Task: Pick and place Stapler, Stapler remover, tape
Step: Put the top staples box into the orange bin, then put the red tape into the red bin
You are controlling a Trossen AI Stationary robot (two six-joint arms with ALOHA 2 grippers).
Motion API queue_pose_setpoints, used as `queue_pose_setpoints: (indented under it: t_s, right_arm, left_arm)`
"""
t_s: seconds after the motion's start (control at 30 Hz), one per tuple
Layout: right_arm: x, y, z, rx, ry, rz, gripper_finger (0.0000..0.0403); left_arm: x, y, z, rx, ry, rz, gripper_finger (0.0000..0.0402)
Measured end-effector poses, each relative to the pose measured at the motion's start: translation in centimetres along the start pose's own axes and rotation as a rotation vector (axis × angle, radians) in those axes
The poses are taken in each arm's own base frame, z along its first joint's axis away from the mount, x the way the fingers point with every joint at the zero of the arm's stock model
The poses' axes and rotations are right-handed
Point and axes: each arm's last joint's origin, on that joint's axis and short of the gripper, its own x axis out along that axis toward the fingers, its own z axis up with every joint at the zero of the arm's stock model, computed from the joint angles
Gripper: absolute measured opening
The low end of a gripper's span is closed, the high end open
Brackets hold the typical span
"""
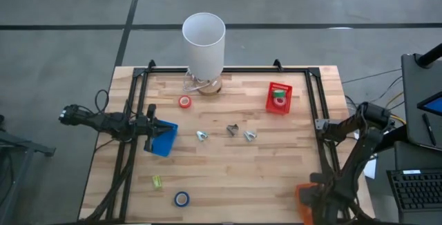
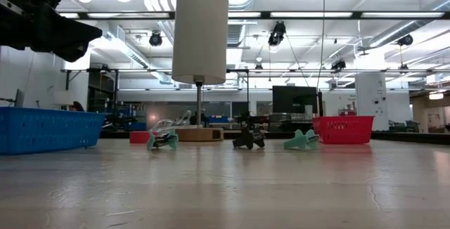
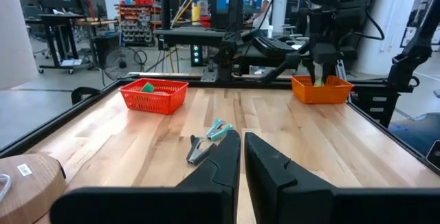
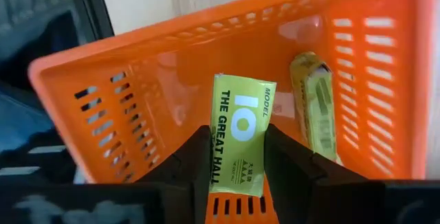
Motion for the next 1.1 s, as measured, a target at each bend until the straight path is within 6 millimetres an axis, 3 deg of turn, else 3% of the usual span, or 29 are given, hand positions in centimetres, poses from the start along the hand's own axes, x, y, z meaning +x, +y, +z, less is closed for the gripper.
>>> queue_pose_setpoints:
  t_s: [0.3, 0.67, 0.9, 1.1]
  right_arm:
    - [0.7, 0.1, 0.0, 0.009, 0.033, -0.052, 0.0144]
    - [-2.0, -0.5, 0.1, 0.053, 0.016, -0.078, 0.023]
    - [-3.9, -1.0, 1.7, 0.031, -0.15, -0.056, 0.0237]
    - [-4.9, -1.7, 3.6, -0.049, -0.392, -0.141, 0.0227]
  left_arm:
    - [0.0, 0.0, 0.0, 0.0, 0.0, -0.001, 0.0026]
    - [0.0, 0.0, 0.0, 0.0, 0.0, 0.0, 0.0026]
    - [0.0, 0.0, 0.0, 0.0, -0.001, 0.0, 0.0026]
    - [0.0, 0.0, 0.0, 0.0, -0.001, 0.0, 0.0026]
